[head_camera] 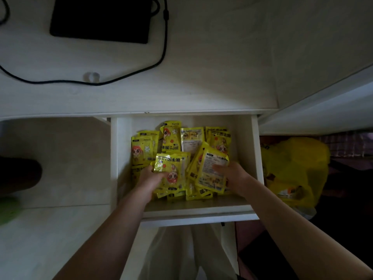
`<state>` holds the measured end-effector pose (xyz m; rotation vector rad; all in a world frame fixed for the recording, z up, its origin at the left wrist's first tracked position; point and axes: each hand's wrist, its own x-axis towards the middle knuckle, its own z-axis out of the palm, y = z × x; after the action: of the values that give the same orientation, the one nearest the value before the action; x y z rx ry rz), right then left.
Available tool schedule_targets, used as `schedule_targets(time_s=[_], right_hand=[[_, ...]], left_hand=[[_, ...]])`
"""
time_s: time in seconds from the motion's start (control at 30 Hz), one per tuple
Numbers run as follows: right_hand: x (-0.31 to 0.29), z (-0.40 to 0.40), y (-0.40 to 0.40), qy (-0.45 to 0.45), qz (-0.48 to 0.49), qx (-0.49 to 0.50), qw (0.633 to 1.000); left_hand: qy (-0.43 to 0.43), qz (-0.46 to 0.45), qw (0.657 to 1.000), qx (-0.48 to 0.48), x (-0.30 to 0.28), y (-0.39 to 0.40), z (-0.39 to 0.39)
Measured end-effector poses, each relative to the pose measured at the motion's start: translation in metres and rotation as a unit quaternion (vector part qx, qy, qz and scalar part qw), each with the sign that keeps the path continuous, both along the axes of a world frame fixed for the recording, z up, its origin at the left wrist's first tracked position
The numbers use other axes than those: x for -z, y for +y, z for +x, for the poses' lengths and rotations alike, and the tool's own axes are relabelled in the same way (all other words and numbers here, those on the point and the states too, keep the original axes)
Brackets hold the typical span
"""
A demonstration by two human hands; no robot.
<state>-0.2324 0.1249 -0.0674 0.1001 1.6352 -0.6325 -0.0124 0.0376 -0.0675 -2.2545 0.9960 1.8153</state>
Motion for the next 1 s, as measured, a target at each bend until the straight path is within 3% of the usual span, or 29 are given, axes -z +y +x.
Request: schedule_targets(time_s=[0.37,0.57,0.7,0.9,1.0], right_hand=[[0.002,-0.019,0.004,0.076,0.075,-0.073,0.992],[-0.03,-0.012,0.008,0.241,0.006,-0.231,0.943],[-0.051,-0.002,0.019,0.305,-0.074,-0.279,0.908],[-0.074,0.012,0.041,0.344,-0.115,-0.28,0.889],[-0.088,0.022,0.062,0.342,-0.129,-0.246,0.898]], left_hand=[[-0.084,-0.111,0.981,0.133,-0.015,0.005,0.004],[-0.109,-0.161,0.967,0.164,-0.031,0.017,0.016],[-0.096,-0.19,0.96,0.18,-0.047,0.022,0.022],[-0.04,-0.25,0.958,0.132,-0.066,0.032,0.039],[0.005,-0.25,0.963,0.097,-0.077,0.048,0.05]])
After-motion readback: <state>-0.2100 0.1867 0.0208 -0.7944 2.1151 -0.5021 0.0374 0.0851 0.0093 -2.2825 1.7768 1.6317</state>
